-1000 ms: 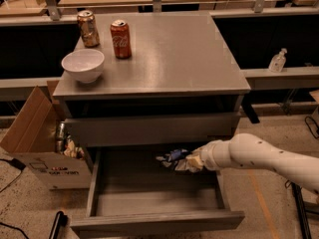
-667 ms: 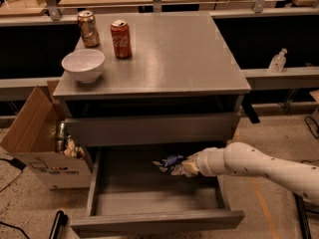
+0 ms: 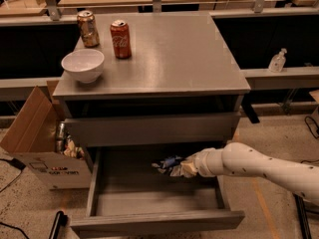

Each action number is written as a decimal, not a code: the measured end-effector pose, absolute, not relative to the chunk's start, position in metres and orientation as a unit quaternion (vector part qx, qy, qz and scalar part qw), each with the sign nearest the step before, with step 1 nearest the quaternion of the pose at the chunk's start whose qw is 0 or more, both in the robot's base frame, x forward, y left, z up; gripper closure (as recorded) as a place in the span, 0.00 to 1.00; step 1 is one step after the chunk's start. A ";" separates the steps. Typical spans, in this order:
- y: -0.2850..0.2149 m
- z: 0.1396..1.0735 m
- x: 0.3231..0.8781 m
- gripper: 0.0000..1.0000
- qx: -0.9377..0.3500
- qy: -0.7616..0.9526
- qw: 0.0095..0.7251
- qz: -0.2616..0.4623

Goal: Place blue chip bag into middle drawer

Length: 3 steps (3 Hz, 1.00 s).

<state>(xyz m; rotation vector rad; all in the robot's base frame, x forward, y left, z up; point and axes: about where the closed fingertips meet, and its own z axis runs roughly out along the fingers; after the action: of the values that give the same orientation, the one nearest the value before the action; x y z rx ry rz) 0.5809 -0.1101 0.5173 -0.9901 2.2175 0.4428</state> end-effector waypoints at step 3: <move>-0.119 0.571 0.581 0.00 -0.463 0.800 0.332 0.189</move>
Offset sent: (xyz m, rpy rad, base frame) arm -0.0174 -0.0014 0.0291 -0.0596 0.0168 0.3212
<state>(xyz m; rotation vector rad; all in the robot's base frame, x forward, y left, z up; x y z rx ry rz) 0.5811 -0.1188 0.5706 -1.2084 2.0896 0.4937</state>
